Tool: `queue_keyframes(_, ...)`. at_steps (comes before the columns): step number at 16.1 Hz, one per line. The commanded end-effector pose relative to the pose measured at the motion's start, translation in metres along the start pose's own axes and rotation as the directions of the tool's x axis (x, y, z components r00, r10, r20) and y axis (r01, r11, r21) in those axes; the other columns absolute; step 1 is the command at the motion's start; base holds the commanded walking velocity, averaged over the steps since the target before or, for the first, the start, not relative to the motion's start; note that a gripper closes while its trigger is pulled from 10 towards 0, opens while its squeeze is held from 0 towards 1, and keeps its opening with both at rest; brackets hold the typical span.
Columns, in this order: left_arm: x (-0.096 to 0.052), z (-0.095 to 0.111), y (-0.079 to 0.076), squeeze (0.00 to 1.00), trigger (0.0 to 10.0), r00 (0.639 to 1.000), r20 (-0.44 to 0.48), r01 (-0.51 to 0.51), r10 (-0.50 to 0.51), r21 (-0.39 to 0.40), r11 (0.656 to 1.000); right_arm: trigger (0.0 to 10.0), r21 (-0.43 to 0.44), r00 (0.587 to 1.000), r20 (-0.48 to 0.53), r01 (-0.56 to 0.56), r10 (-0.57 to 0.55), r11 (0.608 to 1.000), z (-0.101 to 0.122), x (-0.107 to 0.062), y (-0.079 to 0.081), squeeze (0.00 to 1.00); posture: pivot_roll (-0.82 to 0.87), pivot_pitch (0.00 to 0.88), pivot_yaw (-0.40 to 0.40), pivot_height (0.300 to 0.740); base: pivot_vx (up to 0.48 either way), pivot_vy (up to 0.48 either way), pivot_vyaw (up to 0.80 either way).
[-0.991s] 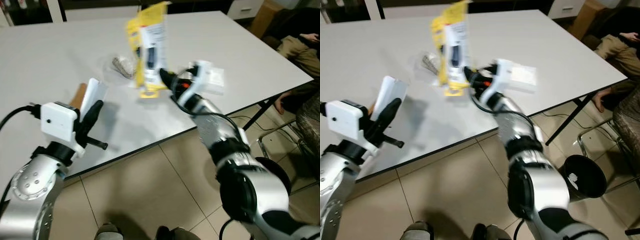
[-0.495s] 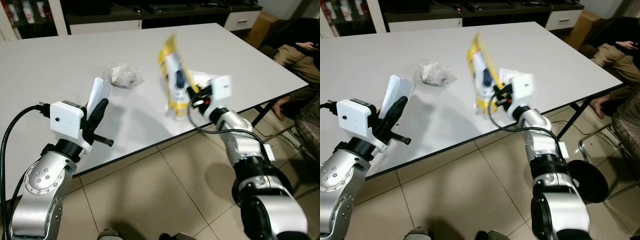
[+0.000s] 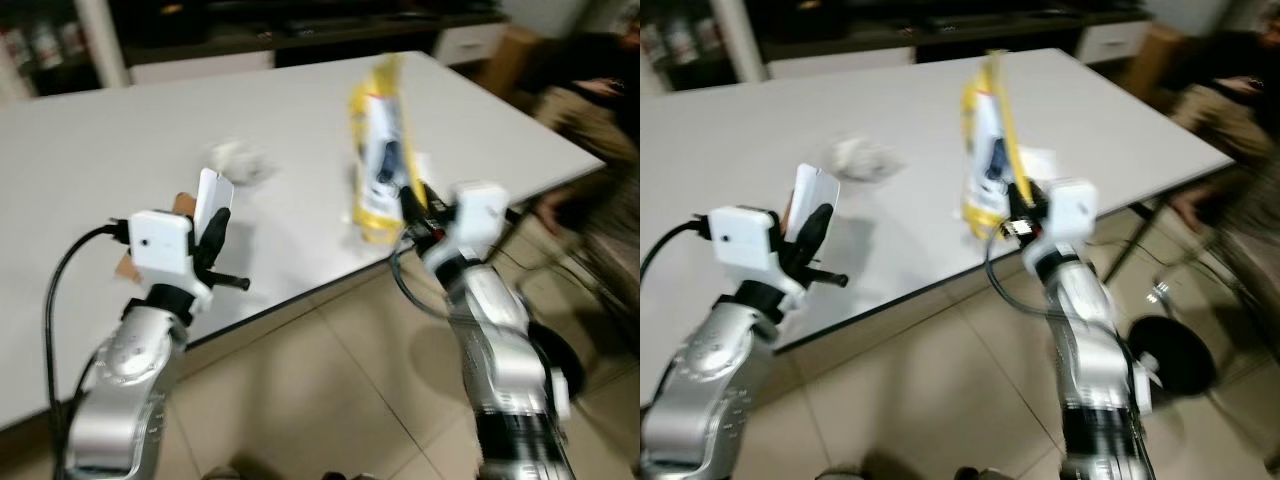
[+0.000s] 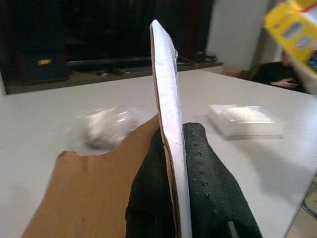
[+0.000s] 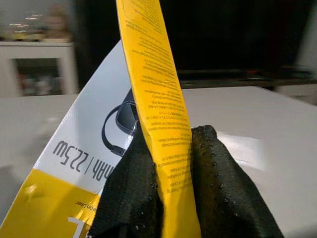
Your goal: Picking trash to rubbish bin
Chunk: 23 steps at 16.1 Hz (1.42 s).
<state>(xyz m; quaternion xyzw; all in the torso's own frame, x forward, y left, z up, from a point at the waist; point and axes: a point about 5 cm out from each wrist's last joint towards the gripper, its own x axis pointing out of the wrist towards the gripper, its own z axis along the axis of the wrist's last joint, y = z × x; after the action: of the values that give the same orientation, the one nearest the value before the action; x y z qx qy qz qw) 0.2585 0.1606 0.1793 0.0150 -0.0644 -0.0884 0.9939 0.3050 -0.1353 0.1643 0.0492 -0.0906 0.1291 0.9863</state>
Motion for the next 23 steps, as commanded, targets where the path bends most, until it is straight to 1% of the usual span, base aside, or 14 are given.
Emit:
queue_keyframes(1,0.004,-0.002,-0.005,0.0,10.0,1.0,-0.022,-0.011,0.011,0.002,1.0,10.0,-0.033,0.999,0.022,0.035,-0.034,0.999,0.01,-0.008,-0.002,0.0,0.07,0.007,-0.058,0.74,0.0,0.0,-0.8)
queue_keyframes(3,0.006,-0.007,-0.009,0.0,10.0,0.998,-0.059,0.001,-0.007,-0.096,0.995,10.0,-0.047,0.992,0.01,0.127,-0.127,0.991,0.011,-0.023,-0.007,0.0,0.05,0.004,-0.037,0.74,0.0,0.0,-0.8)
queue_keyframes(4,0.005,-0.011,-0.01,0.0,10.0,0.998,-0.07,-0.002,-0.009,-0.16,0.987,10.0,-0.105,0.988,-0.011,0.152,-0.154,0.983,0.009,-0.032,-0.011,0.0,0.04,0.001,-0.031,0.74,0.0,0.0,-0.8)
queue_keyframes(5,0.004,-0.015,-0.014,0.0,10.0,0.996,-0.084,0.014,-0.03,-0.176,0.984,10.0,-0.142,0.987,-0.033,0.151,-0.157,0.978,0.006,-0.04,-0.013,0.0,0.03,0.006,-0.026,0.74,0.0,0.0,-0.8)
queue_keyframes(6,0.002,-0.021,-0.019,0.0,10.0,0.991,-0.116,0.049,-0.068,-0.162,0.986,10.0,-0.14,0.978,-0.069,0.187,-0.198,0.972,-0.002,-0.05,-0.017,0.0,0.02,0.011,-0.021,0.74,0.0,0.0,-0.8)
queue_keyframes(7,0.001,-0.023,-0.021,0.0,10.0,0.989,-0.125,0.06,-0.08,-0.157,0.986,10.0,-0.141,0.974,-0.082,0.199,-0.212,0.97,-0.004,-0.054,-0.019,0.0,0.02,0.011,-0.021,0.74,0.0,0.0,-0.8)
queue_keyframes(9,-0.002,-0.032,-0.022,0.0,10.0,0.982,-0.152,0.095,-0.115,-0.132,0.987,10.0,-0.137,0.945,-0.196,0.239,-0.263,0.961,-0.025,-0.069,-0.02,0.0,0.01,0.021,-0.026,0.74,0.0,0.0,-0.8)
queue_keyframes(10,-0.002,-0.034,-0.022,0.0,10.0,0.982,-0.153,0.094,-0.114,-0.132,0.987,10.0,-0.138,0.94,-0.215,0.239,-0.265,0.961,-0.028,-0.071,-0.02,0.0,0.01,0.023,-0.028,0.74,0.0,0.0,-0.8)
queue_keyframes(12,-0.006,-0.04,-0.021,0.0,10.0,0.993,-0.108,0.031,-0.038,-0.061,0.998,10.0,-0.104,0.9,-0.342,0.248,-0.269,0.963,-0.051,-0.085,-0.017,0.0,0.02,0.036,-0.047,0.74,0.0,0.0,-0.8)
queue_keyframes(14,-0.013,-0.05,-0.024,0.0,10.0,0.986,-0.162,0.039,-0.049,-0.061,0.997,10.0,-0.107,0.877,-0.407,0.232,-0.256,0.967,-0.063,-0.091,-0.015,0.0,0.03,0.045,-0.053,0.74,0.0,0.0,-0.8)
queue_keyframes(16,-0.017,-0.057,-0.022,0.0,10.0,0.98,-0.193,0.048,-0.054,-0.035,0.998,10.0,-0.101,0.868,-0.424,0.238,-0.258,0.966,-0.068,-0.093,-0.015,0.0,0.03,0.049,-0.054,0.74,0.0,0.0,-0.8)
queue_keyframes(17,-0.02,-0.062,-0.023,0.0,10.0,0.968,-0.231,0.096,-0.1,-0.027,0.995,10.0,-0.094,0.86,-0.437,0.246,-0.262,0.965,-0.072,-0.095,-0.015,0.0,0.02,0.056,-0.058,0.74,0.0,0.0,-0.8)
queue_keyframes(20,-0.023,-0.063,-0.019,0.0,10.0,0.977,-0.191,0.106,-0.097,0.039,0.994,10.0,-0.075,0.843,-0.489,0.214,-0.223,0.974,-0.082,-0.096,-0.012,0.0,0.02,0.062,-0.063,0.74,0.0,0.0,-0.8)
queue_keyframes(23,-0.023,-0.061,-0.018,0.0,10.0,0.978,-0.18,0.117,-0.106,0.05,0.992,10.0,-0.047,0.849,-0.506,0.144,-0.148,0.988,-0.084,-0.093,-0.006,0.0,0.02,0.064,-0.066,0.74,0.185,0.0,-0.55)
